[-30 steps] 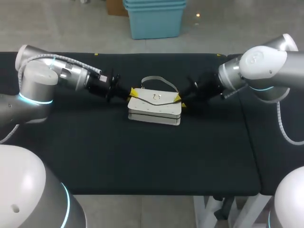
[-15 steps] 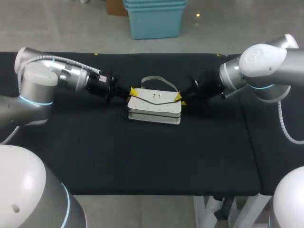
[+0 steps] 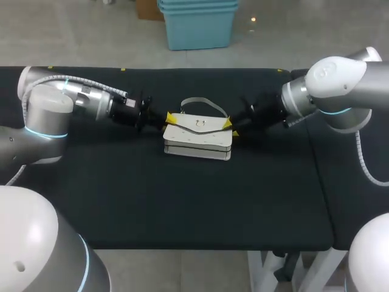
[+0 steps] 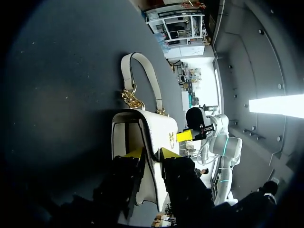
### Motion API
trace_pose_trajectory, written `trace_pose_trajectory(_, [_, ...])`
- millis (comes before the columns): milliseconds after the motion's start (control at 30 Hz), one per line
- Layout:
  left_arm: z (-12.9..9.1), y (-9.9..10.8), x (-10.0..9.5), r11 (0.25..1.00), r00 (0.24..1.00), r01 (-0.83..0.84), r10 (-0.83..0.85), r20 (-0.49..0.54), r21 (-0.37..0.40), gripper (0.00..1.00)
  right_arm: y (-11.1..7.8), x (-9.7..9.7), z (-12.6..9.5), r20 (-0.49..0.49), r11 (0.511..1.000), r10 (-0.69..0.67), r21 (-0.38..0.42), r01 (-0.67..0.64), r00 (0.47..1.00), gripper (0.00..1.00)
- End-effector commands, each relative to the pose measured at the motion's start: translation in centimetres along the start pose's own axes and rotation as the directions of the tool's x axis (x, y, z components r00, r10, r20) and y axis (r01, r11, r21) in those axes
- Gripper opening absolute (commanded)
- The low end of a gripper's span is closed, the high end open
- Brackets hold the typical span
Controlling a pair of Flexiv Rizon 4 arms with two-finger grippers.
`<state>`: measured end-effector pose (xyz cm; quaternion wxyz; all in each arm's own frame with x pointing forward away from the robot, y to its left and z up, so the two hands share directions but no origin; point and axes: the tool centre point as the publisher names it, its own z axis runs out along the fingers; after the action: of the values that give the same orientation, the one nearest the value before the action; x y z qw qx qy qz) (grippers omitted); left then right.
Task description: Pick up the bag, open it, inspect its contents, close it, and place it on the opposite side
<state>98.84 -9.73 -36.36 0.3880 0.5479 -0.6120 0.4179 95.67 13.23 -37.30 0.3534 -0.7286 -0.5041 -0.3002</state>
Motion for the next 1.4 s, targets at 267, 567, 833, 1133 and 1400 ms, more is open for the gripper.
trace_pose_trajectory(267, [-1.5, 2.0, 1.3, 0.999, 1.000, -0.028, 0.027, 0.016, 0.031, 0.92, -0.2, -0.5, -2.9, 0.055, 0.999, -0.020, -0.040, 0.022, 0.998, 1.00])
trace_pose_trajectory(567, [-1.6, 3.4, 1.7, 0.999, 0.999, -0.040, 0.040, 0.030, 0.023, 0.43, 0.2, -2.3, -5.9, 0.161, 0.995, -0.020, -0.090, 0.035, 0.987, 1.00])
trace_pose_trajectory(833, [-0.7, 3.5, 1.4, 1.000, 0.998, -0.024, 0.023, 0.064, 0.001, 0.37, 0.6, -2.9, -8.0, 0.237, 0.992, -0.030, -0.113, 0.058, 0.971, 1.00])
trace_pose_trajectory(1133, [-0.9, 3.2, 0.5, 1.000, 0.994, 0.008, -0.009, 0.110, 0.013, 0.12, 1.7, -3.5, -10.1, 0.343, 0.988, -0.071, -0.108, 0.114, 0.937, 1.00])
trace_pose_trajectory(1400, [-1.0, 2.1, -0.1, 1.000, 0.990, 0.021, -0.021, 0.141, 0.003, 0.00, 2.7, -4.1, -11.9, 0.483, 0.980, -0.148, -0.049, 0.195, 0.863, 1.00])
